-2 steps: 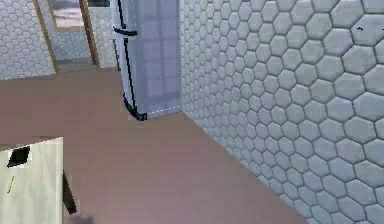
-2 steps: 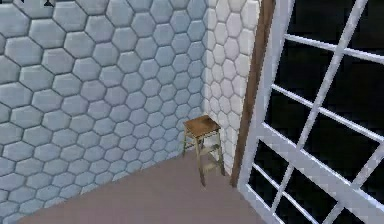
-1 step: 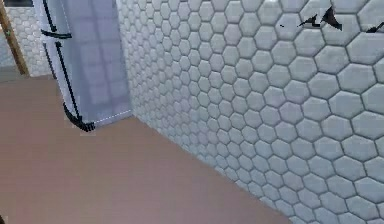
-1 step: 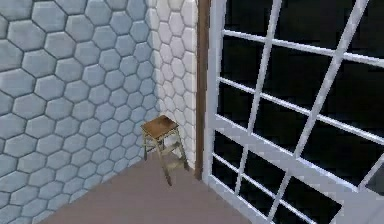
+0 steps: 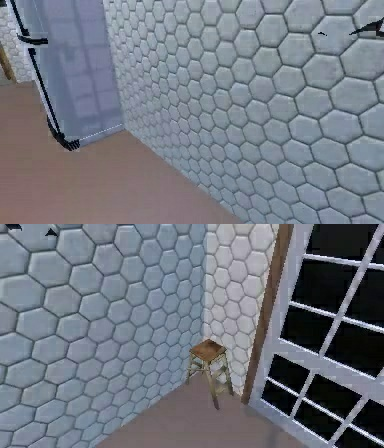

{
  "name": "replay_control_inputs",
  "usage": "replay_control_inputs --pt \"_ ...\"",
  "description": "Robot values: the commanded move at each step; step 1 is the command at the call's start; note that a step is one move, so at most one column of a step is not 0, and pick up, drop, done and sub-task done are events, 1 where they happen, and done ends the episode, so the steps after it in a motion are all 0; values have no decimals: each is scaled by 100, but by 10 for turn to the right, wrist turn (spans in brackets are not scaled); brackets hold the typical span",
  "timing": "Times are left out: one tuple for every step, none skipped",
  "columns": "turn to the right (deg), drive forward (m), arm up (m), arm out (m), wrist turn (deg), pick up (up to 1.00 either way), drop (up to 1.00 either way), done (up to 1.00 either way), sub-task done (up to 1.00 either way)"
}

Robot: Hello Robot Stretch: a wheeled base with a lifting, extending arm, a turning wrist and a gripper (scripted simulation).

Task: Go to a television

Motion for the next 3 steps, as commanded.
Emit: replay_control_inputs --pt "-450 0 0 0 0 0 0 0 0" --pt "0 100 0 0 0 0 0 0 0" --pt "-60 0 0 0 0 0 0 0 0"
